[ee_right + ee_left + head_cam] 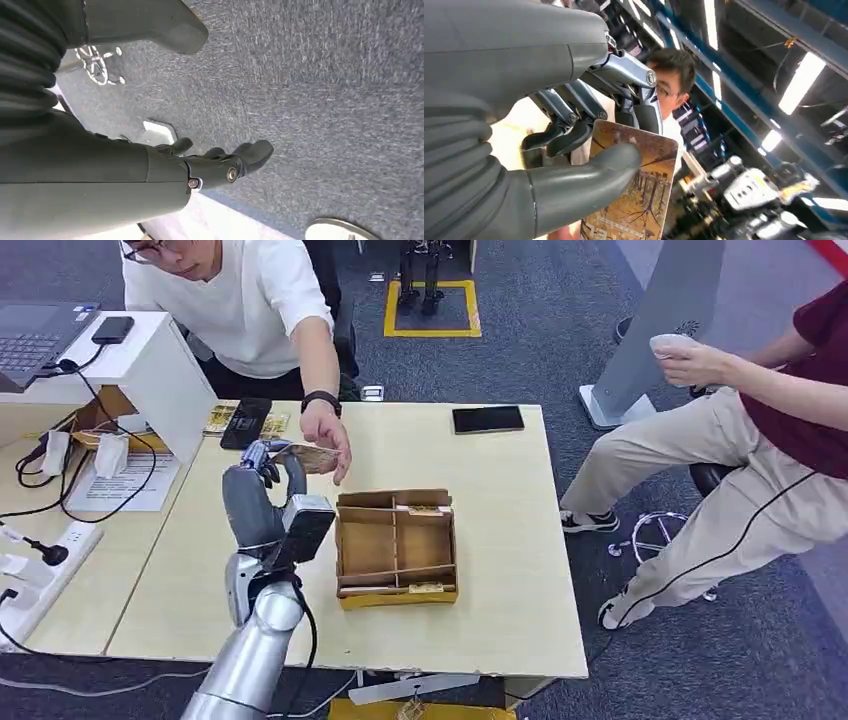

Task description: Pass the card to the sensor for recognition and then transmit it.

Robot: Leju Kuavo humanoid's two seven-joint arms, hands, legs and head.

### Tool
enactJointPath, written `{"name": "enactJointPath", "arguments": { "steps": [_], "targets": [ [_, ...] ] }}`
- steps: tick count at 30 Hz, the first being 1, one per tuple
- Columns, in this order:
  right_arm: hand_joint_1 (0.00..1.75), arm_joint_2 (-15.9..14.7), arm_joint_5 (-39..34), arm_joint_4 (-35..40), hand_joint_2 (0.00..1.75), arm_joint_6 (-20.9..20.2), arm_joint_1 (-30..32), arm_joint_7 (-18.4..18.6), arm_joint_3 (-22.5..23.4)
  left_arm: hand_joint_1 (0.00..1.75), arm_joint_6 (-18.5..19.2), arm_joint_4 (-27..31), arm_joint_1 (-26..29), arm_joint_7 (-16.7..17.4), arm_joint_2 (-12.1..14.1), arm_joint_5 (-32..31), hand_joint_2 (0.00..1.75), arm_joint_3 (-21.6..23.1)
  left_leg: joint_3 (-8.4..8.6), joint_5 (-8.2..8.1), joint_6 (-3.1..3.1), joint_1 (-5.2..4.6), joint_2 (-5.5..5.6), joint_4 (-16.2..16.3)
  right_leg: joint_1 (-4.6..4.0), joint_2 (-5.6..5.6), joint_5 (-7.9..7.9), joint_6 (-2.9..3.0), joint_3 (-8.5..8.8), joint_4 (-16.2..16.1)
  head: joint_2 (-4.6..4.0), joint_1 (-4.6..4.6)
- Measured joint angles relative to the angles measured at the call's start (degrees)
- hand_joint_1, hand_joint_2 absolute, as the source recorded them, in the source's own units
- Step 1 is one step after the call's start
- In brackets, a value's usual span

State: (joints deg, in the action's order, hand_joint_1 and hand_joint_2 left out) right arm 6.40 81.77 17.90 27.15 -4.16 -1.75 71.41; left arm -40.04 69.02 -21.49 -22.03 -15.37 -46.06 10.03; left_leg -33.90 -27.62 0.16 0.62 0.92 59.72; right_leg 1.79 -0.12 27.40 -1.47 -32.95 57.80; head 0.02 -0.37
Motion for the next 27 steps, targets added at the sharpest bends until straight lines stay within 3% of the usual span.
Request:
{"name": "enactJointPath", "arguments": {
  "steps": [9,21,22,23,24,27],
  "targets": [
    [0.0,-0.31,0.42,-0.74,1.75,-0.24,-1.13,1.03,-1.31,1.75,-0.02,-6.53,-3.09,2.67,-3.03,-13.89,1.75,-11.6,0.0,0.0,0.0,0.0,-0.01,0.0,0.0,0.0,0.0,0.0,-0.01,0.0,0.0,0.02],
    [0.0,-0.5,0.2,-1.16,1.75,-0.33,-1.16,1.18,-2.1,1.75,-0.02,-9.74,-4.01,4.92,-4.21,-18.96,1.75,-15.25,0.0,0.0,0.0,0.0,0.0,0.0,0.0,-0.01,0.01,0.0,-0.01,0.0,0.0,0.0],
    [0.0,-0.5,0.13,-1.16,1.75,-0.33,-1.16,1.18,-2.12,0.21,-0.02,-9.99,-4.01,5.25,-4.24,-19.18,1.75,-15.25,0.0,0.0,0.0,0.0,0.0,0.0,0.0,-0.01,0.01,0.0,-0.01,0.0,-0.02,0.0],
    [0.0,-0.52,-0.04,-1.16,1.75,-0.33,-1.16,1.16,-2.12,0.21,-0.02,-10.35,-4.01,5.57,-4.3,-19.14,1.75,-15.25,0.0,0.0,0.0,0.0,0.0,0.0,0.0,-0.01,0.0,0.0,-0.01,0.0,0.0,0.0],
    [0.0,-0.52,-0.17,-1.18,1.75,-0.33,-1.16,1.16,-2.12,0.03,-0.02,-10.68,-4.01,6.03,-4.35,-19.01,1.75,-15.25,0.0,0.0,0.0,0.0,0.0,0.0,0.0,-0.01,0.0,0.0,-0.01,0.0,0.0,0.02],
    [0.0,-0.55,-0.63,-1.16,1.75,-0.33,-1.16,1.16,-2.21,0.0,-0.02,-12.39,-4.03,6.54,-4.5,-16.38,1.75,-15.01,0.01,0.0,0.0,0.0,0.0,0.0,0.0,0.0,0.0,0.0,-0.01,0.0,-0.02,0.02]
  ]
}}
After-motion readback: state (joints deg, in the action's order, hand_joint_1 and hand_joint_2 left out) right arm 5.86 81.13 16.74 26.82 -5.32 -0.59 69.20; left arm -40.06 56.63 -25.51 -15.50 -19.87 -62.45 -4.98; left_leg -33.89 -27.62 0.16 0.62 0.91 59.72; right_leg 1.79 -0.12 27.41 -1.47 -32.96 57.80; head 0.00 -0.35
